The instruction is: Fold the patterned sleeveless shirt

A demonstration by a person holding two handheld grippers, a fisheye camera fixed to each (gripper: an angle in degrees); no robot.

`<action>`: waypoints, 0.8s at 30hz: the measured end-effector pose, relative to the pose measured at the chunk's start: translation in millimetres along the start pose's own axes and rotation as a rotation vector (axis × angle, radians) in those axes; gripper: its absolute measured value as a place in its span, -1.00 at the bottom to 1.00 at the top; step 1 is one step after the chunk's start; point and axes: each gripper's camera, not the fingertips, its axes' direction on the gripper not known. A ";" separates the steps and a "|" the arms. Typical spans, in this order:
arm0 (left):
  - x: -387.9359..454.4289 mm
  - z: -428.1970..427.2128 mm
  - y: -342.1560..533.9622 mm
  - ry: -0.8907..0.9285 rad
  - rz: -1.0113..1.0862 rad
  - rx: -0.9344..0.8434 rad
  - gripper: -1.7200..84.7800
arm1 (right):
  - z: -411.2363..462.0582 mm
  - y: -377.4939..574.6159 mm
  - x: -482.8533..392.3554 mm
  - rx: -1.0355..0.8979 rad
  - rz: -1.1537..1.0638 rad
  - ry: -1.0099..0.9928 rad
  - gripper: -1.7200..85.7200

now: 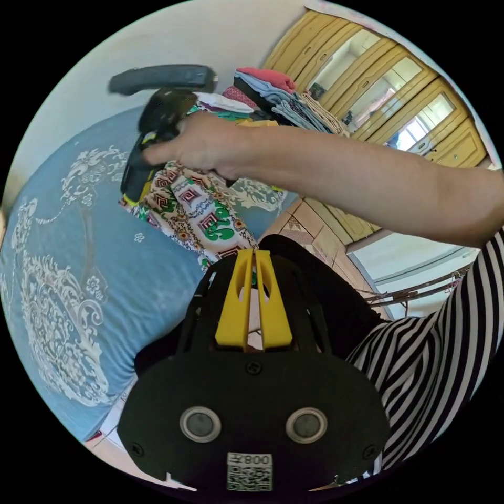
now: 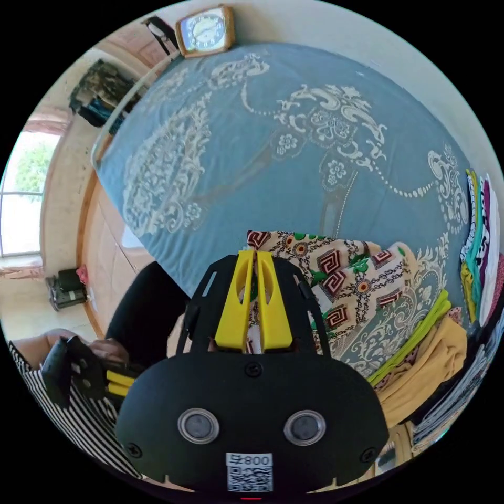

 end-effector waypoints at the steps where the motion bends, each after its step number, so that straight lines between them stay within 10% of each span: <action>1: 5.4 -24.1 10.5 -0.021 -0.018 0.034 -0.94 | -10.7 -0.5 -1.8 0.035 0.002 -0.027 -0.94; 12: 77.0 -324.3 122.4 -0.312 -0.083 0.532 -0.95 | -194.7 13.5 -78.2 0.583 -0.112 -0.407 -0.95; 24: 208.5 -503.4 235.7 -0.591 -0.059 0.743 -0.95 | -221.0 48.7 -159.7 0.676 -0.192 -0.538 -0.95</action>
